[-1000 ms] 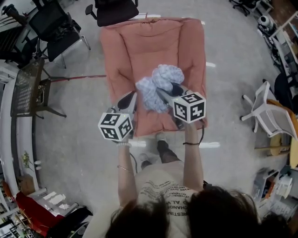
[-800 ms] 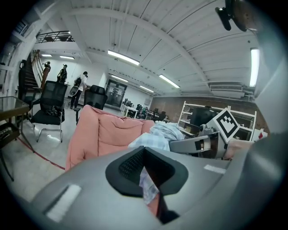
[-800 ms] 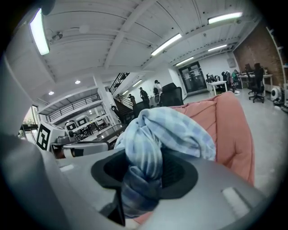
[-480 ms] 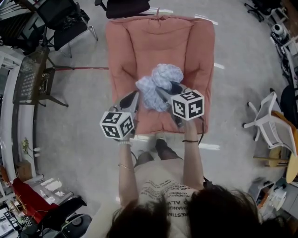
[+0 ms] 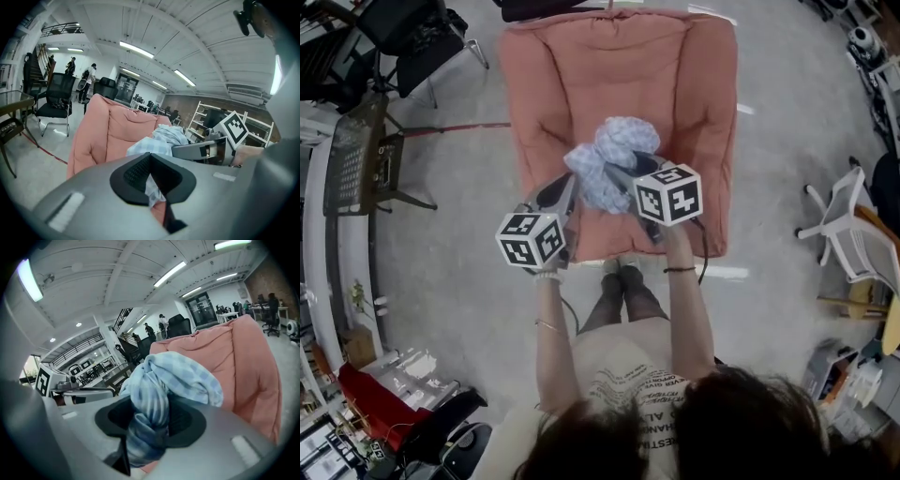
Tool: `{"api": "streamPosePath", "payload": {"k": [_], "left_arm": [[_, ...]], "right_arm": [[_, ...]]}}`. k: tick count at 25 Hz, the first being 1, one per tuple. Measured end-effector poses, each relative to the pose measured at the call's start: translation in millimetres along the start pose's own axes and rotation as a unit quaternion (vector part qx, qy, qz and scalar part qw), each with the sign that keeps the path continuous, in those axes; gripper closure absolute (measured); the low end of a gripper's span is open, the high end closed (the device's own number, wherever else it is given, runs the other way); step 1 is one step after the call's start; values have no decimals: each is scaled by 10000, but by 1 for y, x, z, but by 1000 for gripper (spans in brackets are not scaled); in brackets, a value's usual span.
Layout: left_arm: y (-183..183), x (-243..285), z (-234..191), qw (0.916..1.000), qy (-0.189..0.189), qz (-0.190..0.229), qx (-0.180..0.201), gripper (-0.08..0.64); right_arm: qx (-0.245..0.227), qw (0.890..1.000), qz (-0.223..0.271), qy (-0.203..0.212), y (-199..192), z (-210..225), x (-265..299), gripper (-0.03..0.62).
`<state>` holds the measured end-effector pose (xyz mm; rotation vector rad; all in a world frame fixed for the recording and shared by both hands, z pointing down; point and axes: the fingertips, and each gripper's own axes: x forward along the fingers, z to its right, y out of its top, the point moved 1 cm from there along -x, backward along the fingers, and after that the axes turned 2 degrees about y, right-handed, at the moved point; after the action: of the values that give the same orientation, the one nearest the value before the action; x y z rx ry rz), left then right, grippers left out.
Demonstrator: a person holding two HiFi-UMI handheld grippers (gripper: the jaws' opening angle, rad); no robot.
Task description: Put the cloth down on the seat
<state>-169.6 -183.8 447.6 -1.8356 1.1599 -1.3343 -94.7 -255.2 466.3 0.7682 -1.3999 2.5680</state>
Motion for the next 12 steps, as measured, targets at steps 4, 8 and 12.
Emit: {"api": "streamPosePath", "payload": {"k": [4,8,12], "left_arm": [[-9,14,-18,9998,-62,-114,-123,561],[-21,29,-36,9993,-109,-128,-343,561],[-35,48,-49,9986,-182,-230,-429,561]], "right_arm": [[-41,9998,-210,-20,-11,12,26,407],[-178,9986,-490,35,-25,22,51,407],[-239,9977,-640,54,-35,36,70,407]]}}
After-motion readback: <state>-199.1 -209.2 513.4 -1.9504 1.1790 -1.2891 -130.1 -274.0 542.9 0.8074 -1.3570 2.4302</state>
